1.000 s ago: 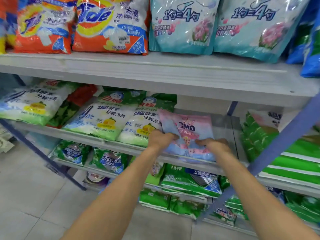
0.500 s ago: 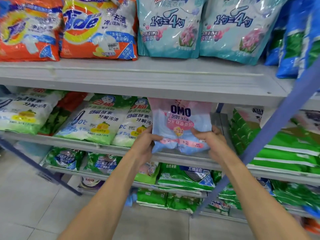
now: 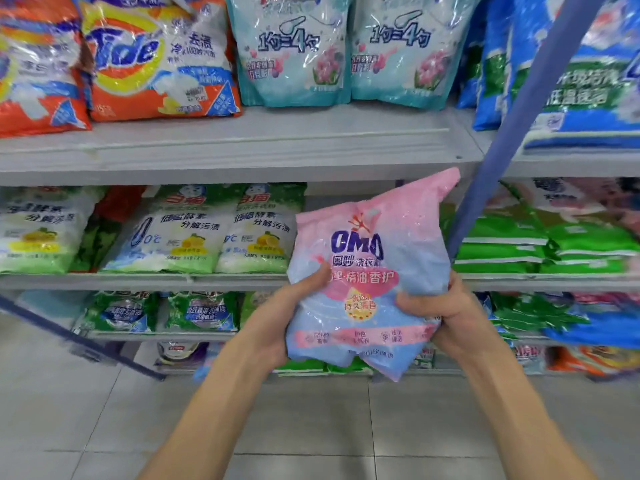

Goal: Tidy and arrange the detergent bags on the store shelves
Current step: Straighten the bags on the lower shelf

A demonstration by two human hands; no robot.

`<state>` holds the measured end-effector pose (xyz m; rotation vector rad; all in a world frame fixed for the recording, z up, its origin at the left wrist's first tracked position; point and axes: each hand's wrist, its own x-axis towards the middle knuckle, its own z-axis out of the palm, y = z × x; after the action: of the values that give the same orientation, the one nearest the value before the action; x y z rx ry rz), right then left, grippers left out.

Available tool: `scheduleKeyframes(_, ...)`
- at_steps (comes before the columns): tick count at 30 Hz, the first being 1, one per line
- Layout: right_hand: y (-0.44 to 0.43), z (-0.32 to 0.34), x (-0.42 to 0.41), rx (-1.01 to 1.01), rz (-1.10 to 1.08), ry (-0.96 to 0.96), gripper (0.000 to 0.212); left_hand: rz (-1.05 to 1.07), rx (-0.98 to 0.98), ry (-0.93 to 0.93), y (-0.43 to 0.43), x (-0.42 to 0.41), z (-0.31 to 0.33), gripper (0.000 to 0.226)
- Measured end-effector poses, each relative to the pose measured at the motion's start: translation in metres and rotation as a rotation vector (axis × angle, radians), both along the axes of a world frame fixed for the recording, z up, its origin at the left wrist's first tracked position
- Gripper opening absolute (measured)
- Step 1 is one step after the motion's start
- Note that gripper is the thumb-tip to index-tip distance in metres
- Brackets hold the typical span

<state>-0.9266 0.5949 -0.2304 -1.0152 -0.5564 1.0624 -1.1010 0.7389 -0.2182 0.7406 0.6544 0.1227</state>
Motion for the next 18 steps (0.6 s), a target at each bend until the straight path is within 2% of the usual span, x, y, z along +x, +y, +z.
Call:
scheduleKeyframes(4, -0.054, 0.038, 0.009, -0.026, -0.104, -0.137, 0.068, 0.091, 0.135, -0.093, -0.031, 0.003, 0.034, 0.038)
scheduleKeyframes(8, -0.101, 0.079, 0.004, -0.032, -0.237, -0.153, 0.068, 0.107, 0.295, -0.22, -0.065, 0.019, 0.073, 0.039)
scheduleKeyframes(11, -0.129, 0.103, 0.0, -0.105, -0.378, -0.236, 0.071, 0.085, 0.39, -0.307, -0.095, 0.042, 0.098, 0.03)
scheduleKeyframes(14, -0.156, 0.122, 0.006, -0.144, -0.587, -0.241, 0.074, 0.025, 0.454, -0.377, -0.126, 0.072, 0.122, 0.037)
scheduleKeyframes(18, -0.207, 0.15, 0.024, -0.159, -0.784, -0.262, 0.057, -0.036, 0.523, -0.4, -0.169, 0.109, 0.147, 0.053)
